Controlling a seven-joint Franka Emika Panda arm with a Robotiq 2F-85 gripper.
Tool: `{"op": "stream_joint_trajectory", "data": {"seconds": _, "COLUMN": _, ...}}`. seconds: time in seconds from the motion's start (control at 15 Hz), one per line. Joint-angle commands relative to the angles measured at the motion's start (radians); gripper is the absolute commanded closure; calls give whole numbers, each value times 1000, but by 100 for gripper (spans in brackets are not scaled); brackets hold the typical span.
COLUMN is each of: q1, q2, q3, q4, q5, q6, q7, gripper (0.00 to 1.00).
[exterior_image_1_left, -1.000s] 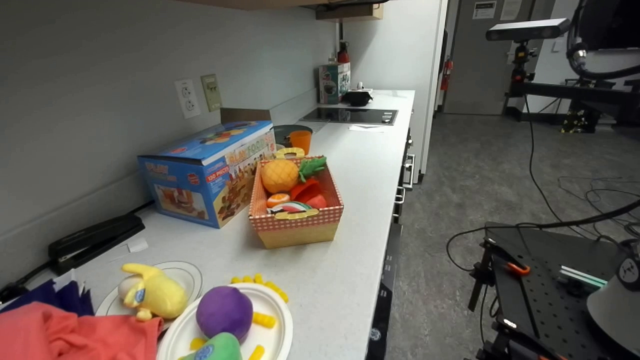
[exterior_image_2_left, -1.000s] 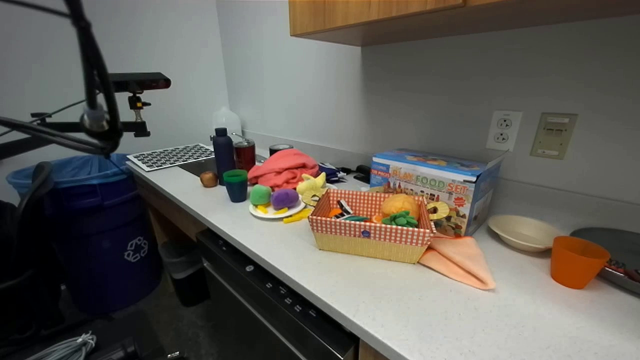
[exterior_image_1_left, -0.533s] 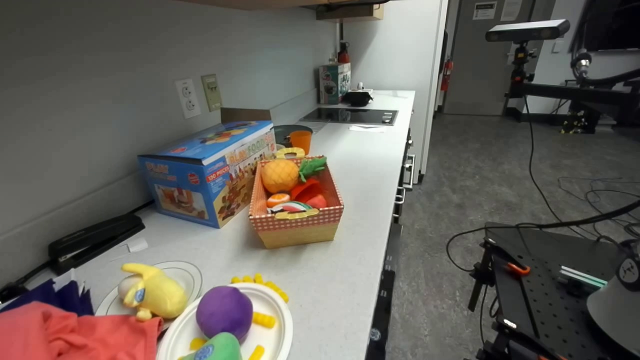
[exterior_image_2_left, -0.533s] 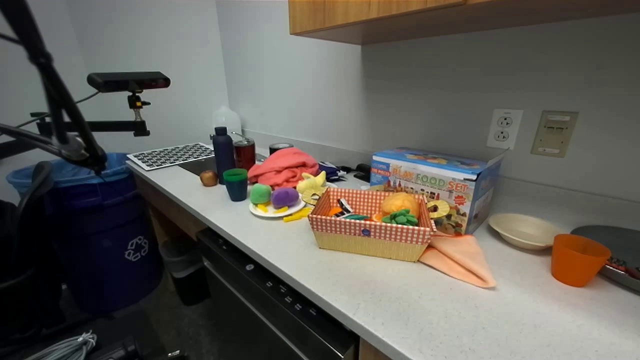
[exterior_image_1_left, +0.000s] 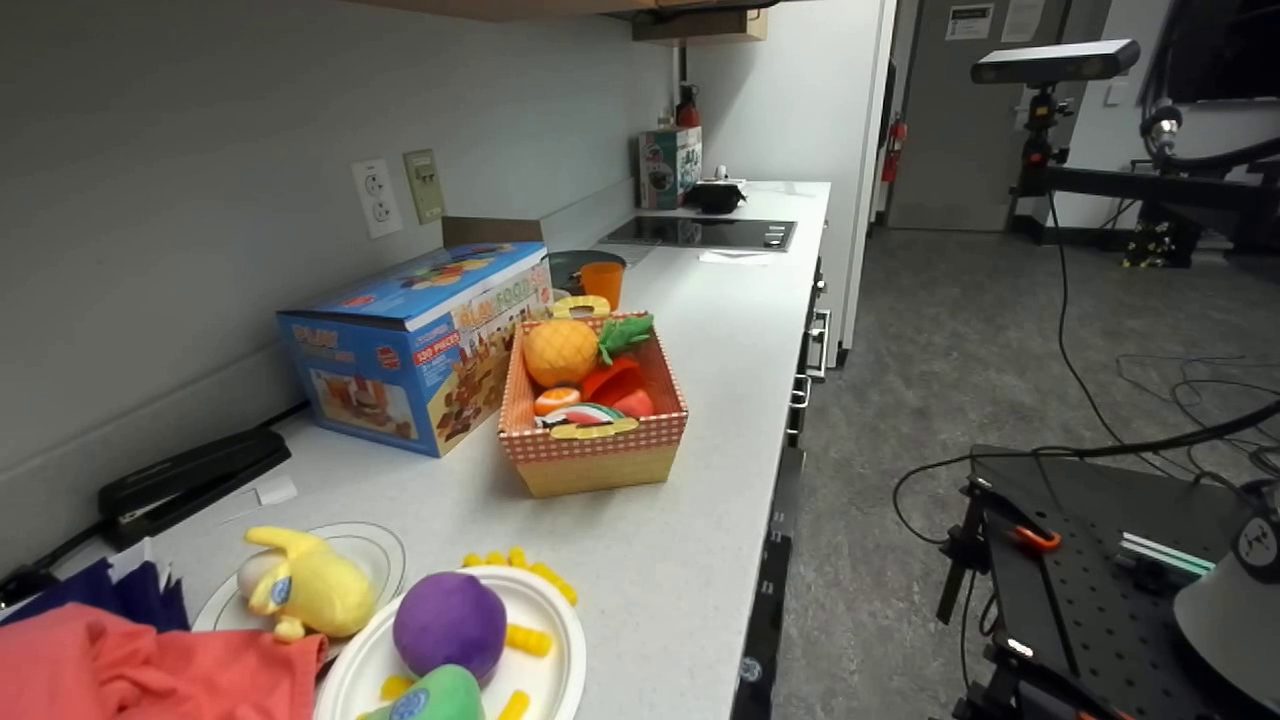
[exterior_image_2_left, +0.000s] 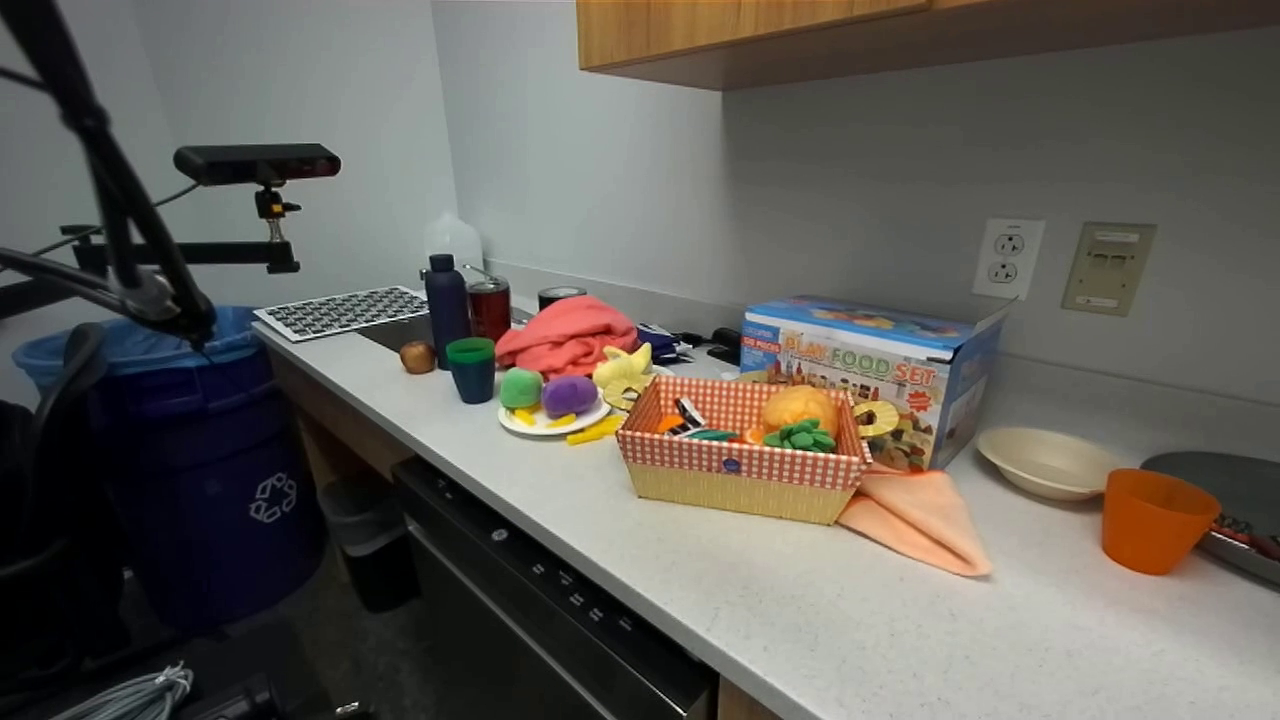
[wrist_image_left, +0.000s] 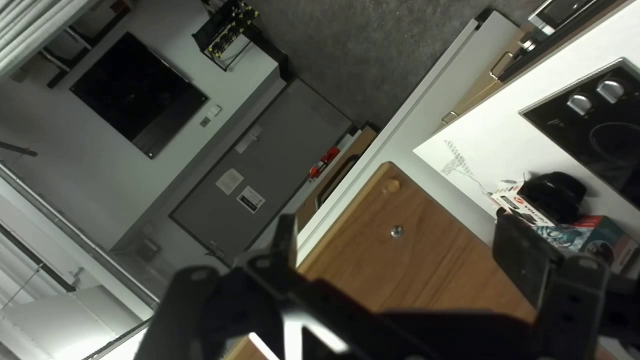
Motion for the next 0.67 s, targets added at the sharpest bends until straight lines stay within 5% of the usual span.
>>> {"op": "stream_joint_trajectory", "data": {"seconds": 0.0, "q1": 4, "q2": -11, "q3": -2, "q4": 19, "q5": 48, "q6": 28, "q7": -23, "gripper": 0}}
{"op": "stream_joint_trajectory", "data": {"seconds": 0.6, "q1": 19, "q2": -90, "q3": -11, "q4": 64, "q5": 281, "q6": 131, "q7": -128, "gripper": 0}}
